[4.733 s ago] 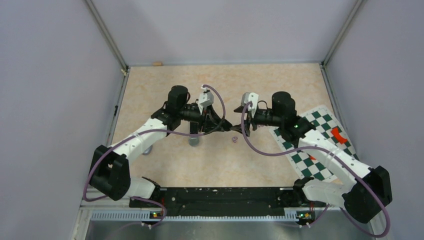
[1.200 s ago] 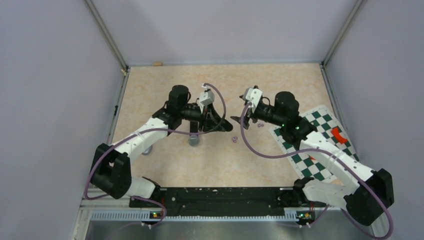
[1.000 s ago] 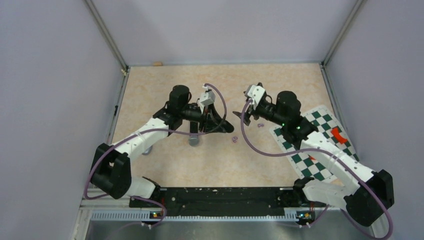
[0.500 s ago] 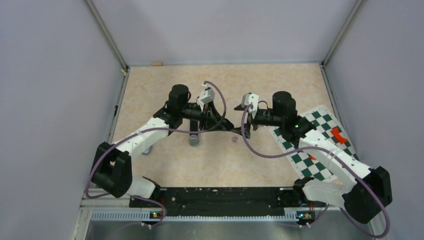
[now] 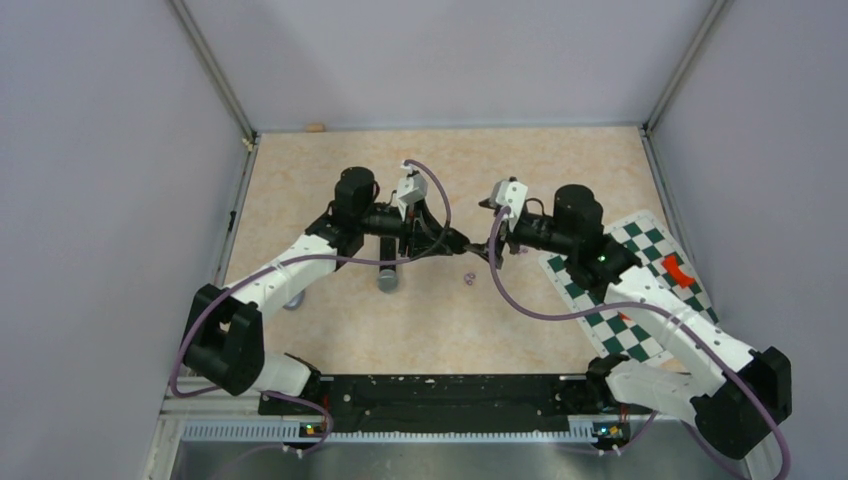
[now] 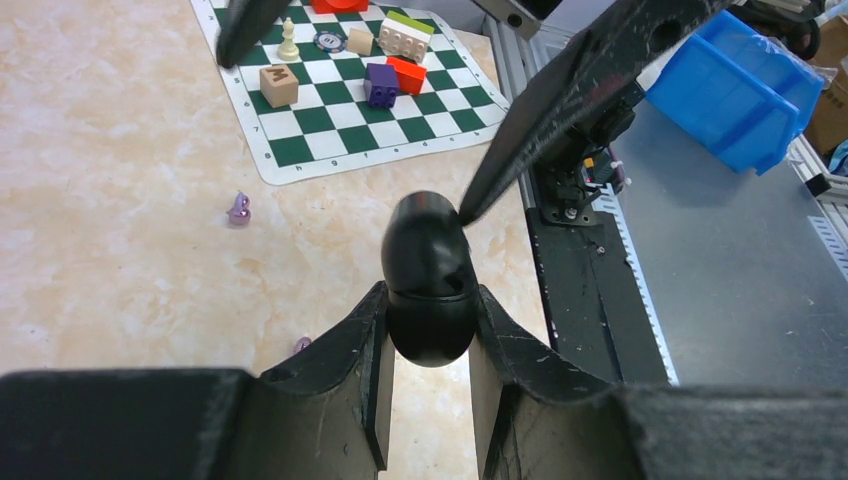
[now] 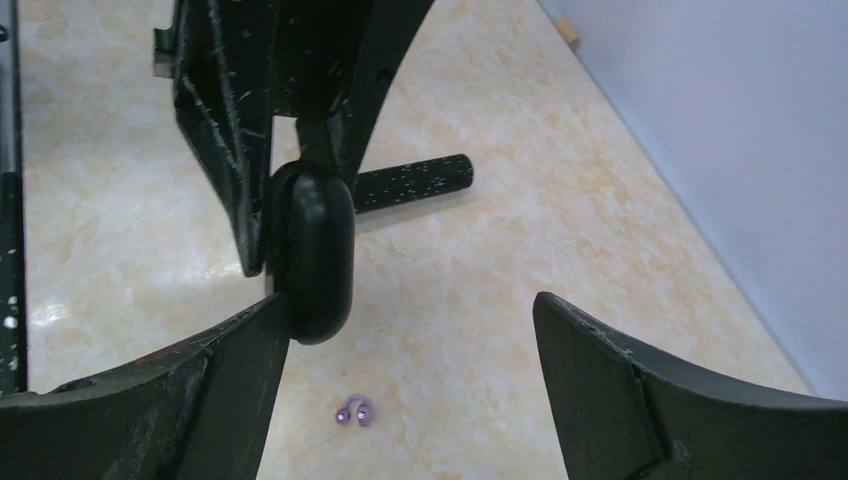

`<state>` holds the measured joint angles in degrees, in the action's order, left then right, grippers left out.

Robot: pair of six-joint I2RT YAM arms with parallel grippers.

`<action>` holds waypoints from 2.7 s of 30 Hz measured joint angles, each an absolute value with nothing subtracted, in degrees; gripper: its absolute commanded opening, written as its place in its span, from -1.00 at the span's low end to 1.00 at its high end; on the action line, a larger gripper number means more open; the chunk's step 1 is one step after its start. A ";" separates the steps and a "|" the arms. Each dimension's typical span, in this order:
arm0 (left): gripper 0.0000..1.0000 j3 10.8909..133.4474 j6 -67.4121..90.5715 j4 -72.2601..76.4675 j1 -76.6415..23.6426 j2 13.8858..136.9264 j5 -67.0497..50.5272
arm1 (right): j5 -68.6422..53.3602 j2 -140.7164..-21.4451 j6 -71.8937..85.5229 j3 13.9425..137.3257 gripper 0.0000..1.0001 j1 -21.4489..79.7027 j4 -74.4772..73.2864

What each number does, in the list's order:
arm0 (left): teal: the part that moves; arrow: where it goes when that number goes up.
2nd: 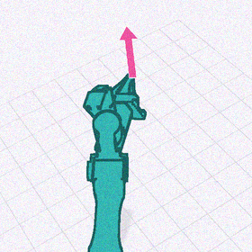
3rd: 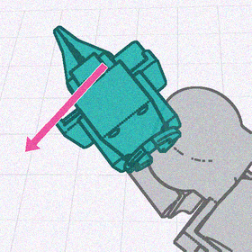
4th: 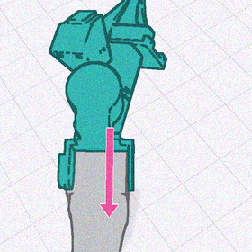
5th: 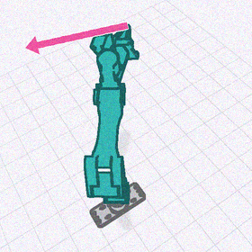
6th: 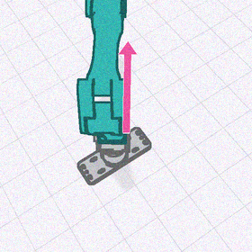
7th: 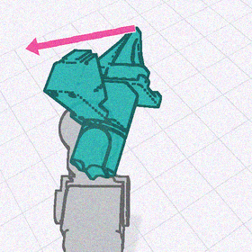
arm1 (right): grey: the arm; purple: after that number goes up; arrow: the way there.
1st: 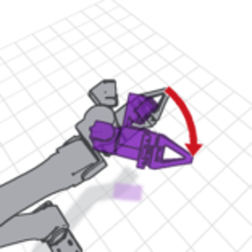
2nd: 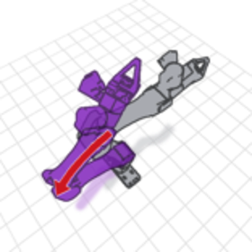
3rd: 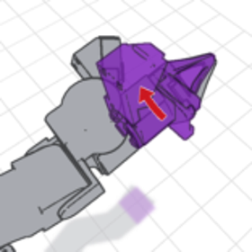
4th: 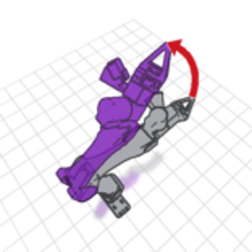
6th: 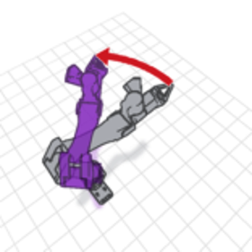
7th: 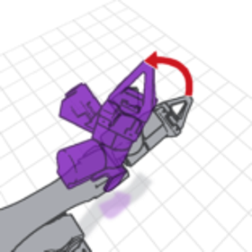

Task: Insert the wireless bluetooth earbuds into the charging case
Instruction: Open the charging case with the earbuds to the charging case, then adjust the right earbud in the right side groove of the charging case.

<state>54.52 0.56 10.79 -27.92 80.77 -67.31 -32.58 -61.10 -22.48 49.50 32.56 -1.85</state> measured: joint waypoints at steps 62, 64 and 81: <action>-1.00 54.52 -0.21 8.45 -28.40 80.88 -70.22 | -36.91 -61.65 -23.51 49.58 0.74 31.73 -2.17; -1.00 54.52 -0.27 8.54 -28.23 80.88 -69.58 | -35.11 -61.65 -23.31 49.58 0.74 31.94 -1.58; -1.00 54.52 -0.78 8.58 -28.36 80.88 -69.34 | -28.36 -60.58 -22.92 49.52 0.81 32.47 0.23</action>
<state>54.52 -0.78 8.58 -28.36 80.88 -69.34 -28.36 -60.58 -22.92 49.52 32.47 0.23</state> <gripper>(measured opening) 0.335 0.892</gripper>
